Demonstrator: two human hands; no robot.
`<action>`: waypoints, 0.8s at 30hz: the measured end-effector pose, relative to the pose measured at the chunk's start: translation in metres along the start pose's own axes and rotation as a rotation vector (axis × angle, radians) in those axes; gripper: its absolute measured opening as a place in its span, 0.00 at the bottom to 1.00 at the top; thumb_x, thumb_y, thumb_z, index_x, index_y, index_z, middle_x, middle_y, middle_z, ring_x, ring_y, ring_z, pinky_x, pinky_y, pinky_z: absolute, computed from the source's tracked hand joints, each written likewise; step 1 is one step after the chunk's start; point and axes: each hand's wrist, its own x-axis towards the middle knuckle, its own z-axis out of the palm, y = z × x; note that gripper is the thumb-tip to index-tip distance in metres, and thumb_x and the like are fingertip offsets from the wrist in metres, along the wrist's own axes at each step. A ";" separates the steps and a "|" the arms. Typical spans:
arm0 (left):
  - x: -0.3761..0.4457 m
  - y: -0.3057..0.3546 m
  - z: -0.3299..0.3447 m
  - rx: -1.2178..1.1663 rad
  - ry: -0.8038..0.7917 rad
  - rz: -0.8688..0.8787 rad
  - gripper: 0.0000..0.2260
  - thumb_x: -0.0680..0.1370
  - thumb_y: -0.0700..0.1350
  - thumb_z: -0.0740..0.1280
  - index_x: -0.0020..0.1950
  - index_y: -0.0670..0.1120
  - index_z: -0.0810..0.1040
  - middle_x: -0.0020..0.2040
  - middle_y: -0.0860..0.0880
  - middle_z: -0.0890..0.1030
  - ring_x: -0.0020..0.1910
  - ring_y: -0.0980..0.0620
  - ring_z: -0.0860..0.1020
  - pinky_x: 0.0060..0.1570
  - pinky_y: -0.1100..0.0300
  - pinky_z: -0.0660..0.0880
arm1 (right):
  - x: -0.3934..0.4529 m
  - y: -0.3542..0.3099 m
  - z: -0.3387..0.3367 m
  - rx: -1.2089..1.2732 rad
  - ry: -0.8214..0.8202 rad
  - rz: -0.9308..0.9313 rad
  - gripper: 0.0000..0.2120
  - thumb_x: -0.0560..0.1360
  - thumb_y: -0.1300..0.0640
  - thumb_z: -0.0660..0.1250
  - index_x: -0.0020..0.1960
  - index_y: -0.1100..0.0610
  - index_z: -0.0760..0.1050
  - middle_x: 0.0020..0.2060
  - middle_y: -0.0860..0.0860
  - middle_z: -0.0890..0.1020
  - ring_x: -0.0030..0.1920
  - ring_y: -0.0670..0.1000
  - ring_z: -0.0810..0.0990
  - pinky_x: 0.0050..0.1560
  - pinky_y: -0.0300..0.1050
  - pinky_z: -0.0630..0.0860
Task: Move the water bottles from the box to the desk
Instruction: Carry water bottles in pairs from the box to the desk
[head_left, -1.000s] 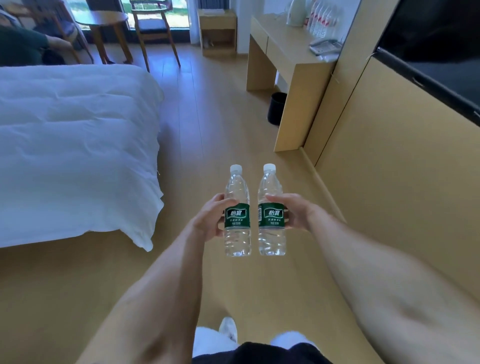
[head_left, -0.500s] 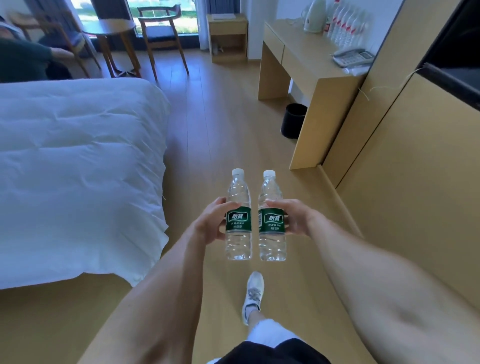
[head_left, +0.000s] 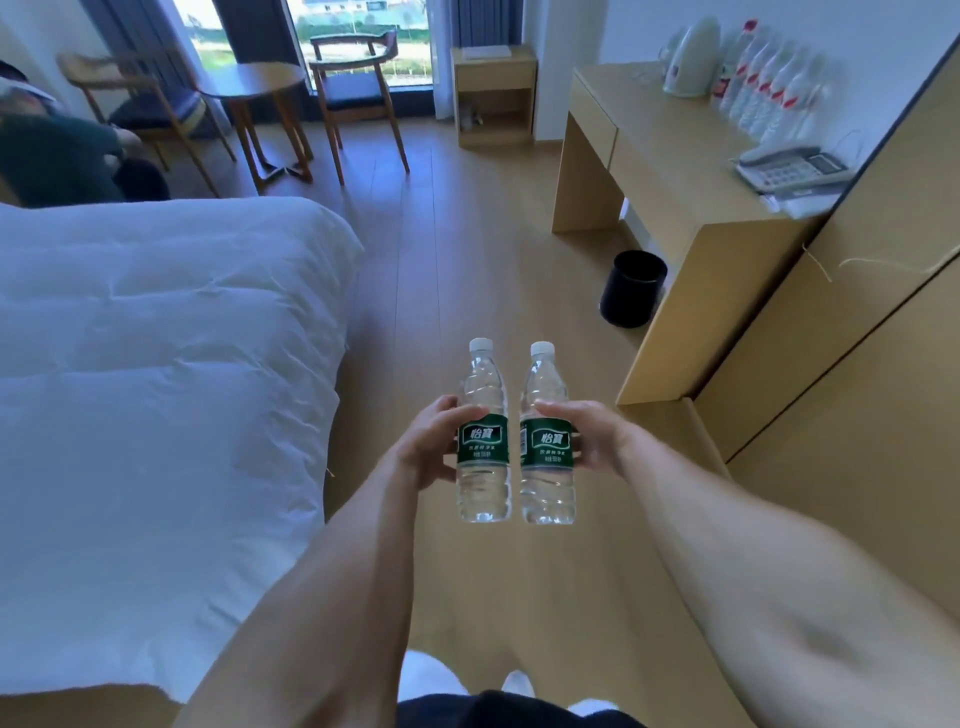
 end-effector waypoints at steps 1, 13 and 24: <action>0.013 0.008 -0.001 0.000 0.000 0.007 0.18 0.78 0.48 0.71 0.66 0.48 0.72 0.54 0.42 0.82 0.51 0.43 0.82 0.40 0.46 0.81 | 0.010 -0.010 -0.004 0.005 0.004 -0.005 0.22 0.75 0.52 0.72 0.63 0.62 0.74 0.51 0.59 0.85 0.47 0.56 0.85 0.40 0.48 0.82; 0.225 0.119 -0.025 0.072 -0.099 -0.012 0.15 0.77 0.48 0.72 0.61 0.51 0.75 0.53 0.43 0.84 0.49 0.44 0.83 0.40 0.45 0.81 | 0.151 -0.137 -0.058 0.058 0.134 -0.024 0.28 0.69 0.49 0.75 0.64 0.62 0.75 0.54 0.61 0.84 0.49 0.58 0.84 0.41 0.49 0.82; 0.402 0.259 -0.048 0.179 -0.239 -0.009 0.17 0.75 0.50 0.73 0.62 0.50 0.77 0.43 0.47 0.85 0.41 0.48 0.84 0.44 0.42 0.81 | 0.268 -0.284 -0.086 0.192 0.255 -0.064 0.22 0.78 0.51 0.68 0.67 0.61 0.73 0.61 0.63 0.80 0.53 0.58 0.81 0.45 0.49 0.80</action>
